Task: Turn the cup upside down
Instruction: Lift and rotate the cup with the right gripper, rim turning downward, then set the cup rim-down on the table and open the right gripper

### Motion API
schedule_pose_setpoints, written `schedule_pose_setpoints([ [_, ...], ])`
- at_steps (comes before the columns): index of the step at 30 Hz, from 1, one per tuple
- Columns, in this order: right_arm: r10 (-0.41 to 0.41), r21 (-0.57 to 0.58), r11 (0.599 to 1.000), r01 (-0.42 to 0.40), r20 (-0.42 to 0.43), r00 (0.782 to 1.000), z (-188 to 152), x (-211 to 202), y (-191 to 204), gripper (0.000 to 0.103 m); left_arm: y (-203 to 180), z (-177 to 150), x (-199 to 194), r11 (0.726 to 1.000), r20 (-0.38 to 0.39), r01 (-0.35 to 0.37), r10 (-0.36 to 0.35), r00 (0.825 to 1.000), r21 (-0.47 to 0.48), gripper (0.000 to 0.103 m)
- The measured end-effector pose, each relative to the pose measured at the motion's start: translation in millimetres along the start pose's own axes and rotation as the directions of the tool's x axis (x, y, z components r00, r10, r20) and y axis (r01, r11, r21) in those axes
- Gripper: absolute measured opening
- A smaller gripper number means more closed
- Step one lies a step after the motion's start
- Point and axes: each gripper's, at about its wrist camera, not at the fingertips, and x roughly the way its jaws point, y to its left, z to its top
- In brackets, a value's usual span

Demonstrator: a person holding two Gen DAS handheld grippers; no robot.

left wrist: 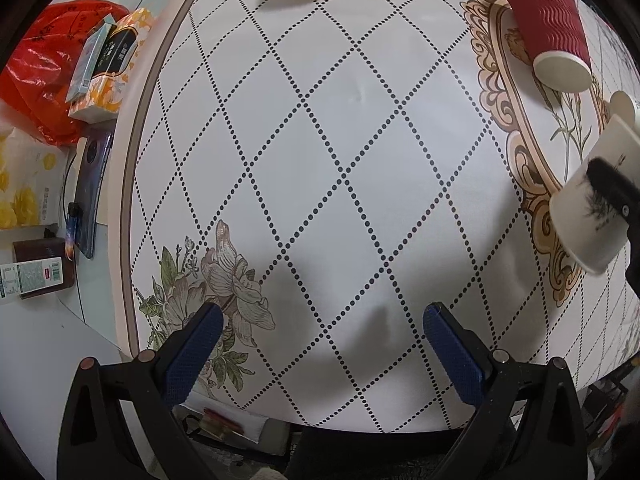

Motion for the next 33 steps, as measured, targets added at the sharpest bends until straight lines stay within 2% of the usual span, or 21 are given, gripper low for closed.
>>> schedule_pose_setpoints([
  [3,-0.036,0.016,0.999,0.035,0.097,0.995,-15.1,-11.8,8.6,0.066,-1.1,0.2,1.9,1.0,-0.001,-0.007,0.007,1.0,0.013,0.103],
  [8,-0.059,0.009,0.998,0.059,0.145,0.988,-33.5,-6.4,17.4,0.066,-4.2,-2.1,2.0,1.0,0.006,-0.01,0.01,1.0,0.03,0.103],
  [17,-0.034,0.009,0.999,0.033,0.118,0.992,-40.0,-10.9,20.2,0.066,-4.1,-3.8,-8.9,0.999,0.038,0.011,-0.012,0.999,0.037,0.103],
  [19,-0.024,0.02,1.0,0.022,0.118,0.993,-39.3,-16.0,18.2,0.069,-3.6,-2.8,-14.4,0.999,0.049,0.022,-0.024,0.999,0.037,0.103],
  [23,-0.012,0.094,0.996,0.002,0.109,0.994,-38.8,-38.0,6.0,0.093,-1.8,-6.5,-31.1,0.998,0.079,0.049,-0.052,0.995,0.047,0.103],
  [27,-0.045,0.197,0.98,0.029,0.076,0.996,-48.4,-67.2,-10.2,0.095,-5.7,-13.6,-55.2,0.995,0.138,0.069,-0.079,0.987,0.073,0.103],
  [33,-0.119,0.323,0.94,0.115,-0.006,0.993,-81.3,-103.8,-34.7,0.099,-21.1,-28.2,-96.9,0.992,0.219,0.092,-0.108,0.97,0.084,0.103],
])
